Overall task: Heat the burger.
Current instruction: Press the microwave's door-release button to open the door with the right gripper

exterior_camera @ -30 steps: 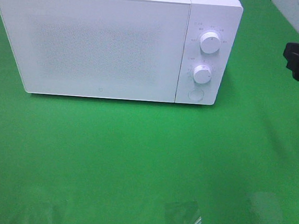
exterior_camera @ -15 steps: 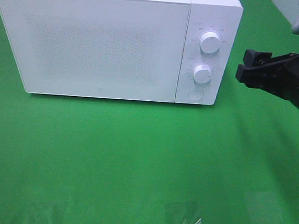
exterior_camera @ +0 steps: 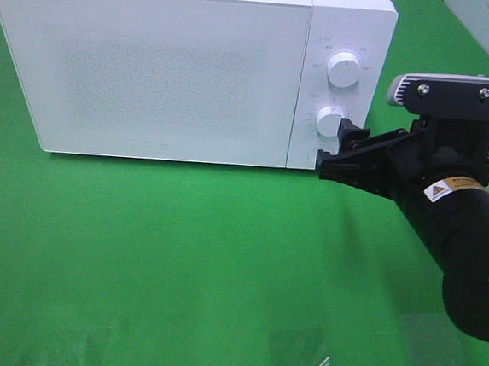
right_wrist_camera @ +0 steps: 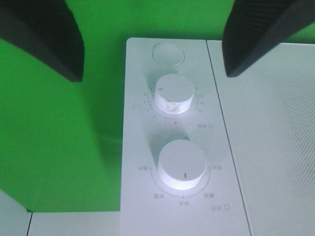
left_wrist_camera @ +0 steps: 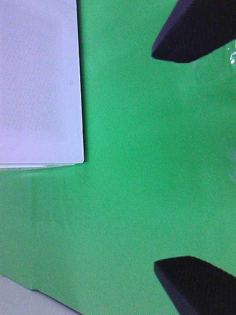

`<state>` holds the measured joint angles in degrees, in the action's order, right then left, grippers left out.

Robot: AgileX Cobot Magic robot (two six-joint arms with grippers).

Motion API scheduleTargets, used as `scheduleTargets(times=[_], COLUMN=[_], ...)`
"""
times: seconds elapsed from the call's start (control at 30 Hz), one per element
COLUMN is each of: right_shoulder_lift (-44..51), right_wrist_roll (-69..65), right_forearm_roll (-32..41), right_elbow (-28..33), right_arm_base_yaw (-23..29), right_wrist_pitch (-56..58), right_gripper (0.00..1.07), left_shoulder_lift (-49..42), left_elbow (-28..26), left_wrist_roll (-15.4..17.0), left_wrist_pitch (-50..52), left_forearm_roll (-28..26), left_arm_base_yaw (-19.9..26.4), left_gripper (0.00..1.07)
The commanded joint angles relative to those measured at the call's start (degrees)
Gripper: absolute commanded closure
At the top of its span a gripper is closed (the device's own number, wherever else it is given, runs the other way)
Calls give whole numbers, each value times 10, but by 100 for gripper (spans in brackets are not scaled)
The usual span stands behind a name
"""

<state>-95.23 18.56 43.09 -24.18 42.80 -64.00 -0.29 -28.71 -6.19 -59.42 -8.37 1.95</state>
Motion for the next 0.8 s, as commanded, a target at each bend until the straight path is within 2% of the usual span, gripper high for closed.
scheduleTargets(times=[0.03,0.13,0.47,0.5,0.53,0.6,0.63,0.67,0.7,0.73,0.77,0.8], right_shoulder_lift=[-11,-27,-31,-31,-31,-31,-31,-31,-31,-31,-31,-31], right_wrist_roll=[8,5,-114,-171,-171,-328,-328,-420,-420,-489,-489,-569], right_forearm_roll=[24,38,42,42,42,42,42,41,41,41,41,40], right_elbow=[0,0,0,0,0,0,0,0,0,0,0,0], right_arm_base_yaw=[21,40,40,40,40,40,40,40,40,40,40,40], right_wrist_pitch=[-20,-27,-22,-21,-21,-6,-6,6,6,15,15,18], right_gripper=[31,31,33,36,36,42,42,47,47,52,52,59], left_shoulder_lift=[-11,-11,-11,-11,-11,-11,-11,-11,-11,-11,-11,-11], left_elbow=[2,2,2,2,2,2,2,2,2,2,2,2], left_wrist_roll=[1,1,1,1,1,1,1,1,1,1,1,1], left_wrist_pitch=[6,6,6,6,6,6,6,6,6,6,6,6], left_forearm_roll=[-2,-2,-2,-2,-2,-2,-2,-2,-2,-2,-2,-2], left_arm_base_yaw=[0,0,0,0,0,0,0,0,0,0,0,0], left_gripper=[7,7,7,7,7,7,7,7,7,7,7,7])
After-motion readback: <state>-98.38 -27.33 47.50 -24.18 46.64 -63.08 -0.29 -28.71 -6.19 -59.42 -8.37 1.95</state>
